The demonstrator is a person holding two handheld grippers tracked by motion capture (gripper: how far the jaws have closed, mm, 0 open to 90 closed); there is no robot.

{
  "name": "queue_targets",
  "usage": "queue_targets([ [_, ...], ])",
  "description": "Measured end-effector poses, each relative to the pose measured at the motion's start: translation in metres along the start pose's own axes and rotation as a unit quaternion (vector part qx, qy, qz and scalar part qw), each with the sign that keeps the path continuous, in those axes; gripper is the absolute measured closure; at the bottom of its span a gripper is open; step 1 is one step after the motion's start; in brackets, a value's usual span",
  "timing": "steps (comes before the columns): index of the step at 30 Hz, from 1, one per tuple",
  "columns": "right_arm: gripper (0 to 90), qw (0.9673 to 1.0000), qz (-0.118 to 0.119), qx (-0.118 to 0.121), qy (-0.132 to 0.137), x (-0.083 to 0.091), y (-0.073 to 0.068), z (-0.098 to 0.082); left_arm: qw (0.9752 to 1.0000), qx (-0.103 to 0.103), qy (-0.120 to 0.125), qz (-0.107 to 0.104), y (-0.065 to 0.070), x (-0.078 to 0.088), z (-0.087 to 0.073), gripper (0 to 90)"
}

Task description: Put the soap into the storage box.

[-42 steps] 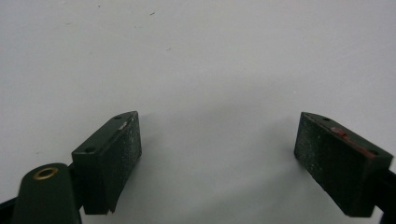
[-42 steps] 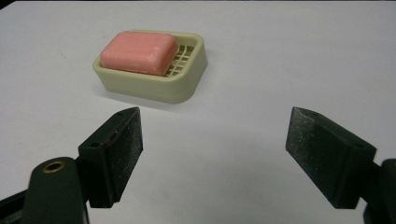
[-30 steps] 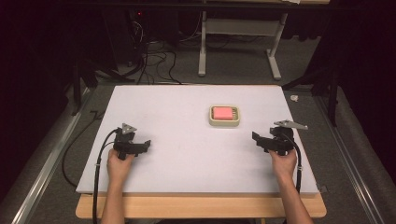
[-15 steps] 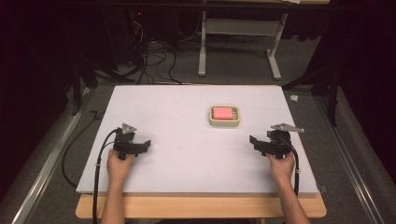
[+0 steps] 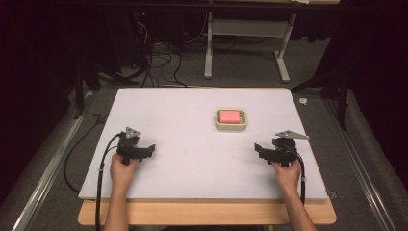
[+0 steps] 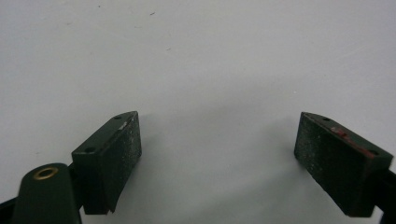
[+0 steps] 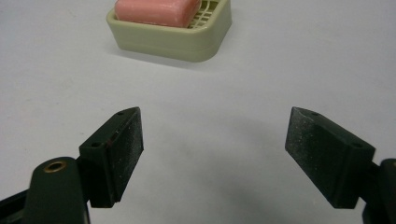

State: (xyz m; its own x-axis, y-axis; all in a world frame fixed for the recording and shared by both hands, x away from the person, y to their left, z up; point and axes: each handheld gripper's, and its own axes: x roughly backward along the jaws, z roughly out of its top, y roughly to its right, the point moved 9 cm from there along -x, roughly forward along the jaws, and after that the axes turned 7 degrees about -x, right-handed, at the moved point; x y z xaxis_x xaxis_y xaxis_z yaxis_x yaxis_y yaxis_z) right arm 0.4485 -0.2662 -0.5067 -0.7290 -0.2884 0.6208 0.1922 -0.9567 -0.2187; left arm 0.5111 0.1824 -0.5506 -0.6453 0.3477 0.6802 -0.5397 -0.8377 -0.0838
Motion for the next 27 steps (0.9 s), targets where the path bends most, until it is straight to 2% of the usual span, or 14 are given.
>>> queue_targets([
  [16, 19.8, 0.9999, -0.004, 0.012, -0.012, -0.010, -0.007, -0.011, 1.0000, 0.000, 0.000, 0.000, 0.000, 0.000, 0.000, 15.3],
  [27, 19.8, 0.9993, -0.009, 0.021, -0.030, -0.019, -0.009, -0.023, 1.0000, 0.000, 0.000, 0.000, 0.000, 0.000, 0.000, 15.3],
])
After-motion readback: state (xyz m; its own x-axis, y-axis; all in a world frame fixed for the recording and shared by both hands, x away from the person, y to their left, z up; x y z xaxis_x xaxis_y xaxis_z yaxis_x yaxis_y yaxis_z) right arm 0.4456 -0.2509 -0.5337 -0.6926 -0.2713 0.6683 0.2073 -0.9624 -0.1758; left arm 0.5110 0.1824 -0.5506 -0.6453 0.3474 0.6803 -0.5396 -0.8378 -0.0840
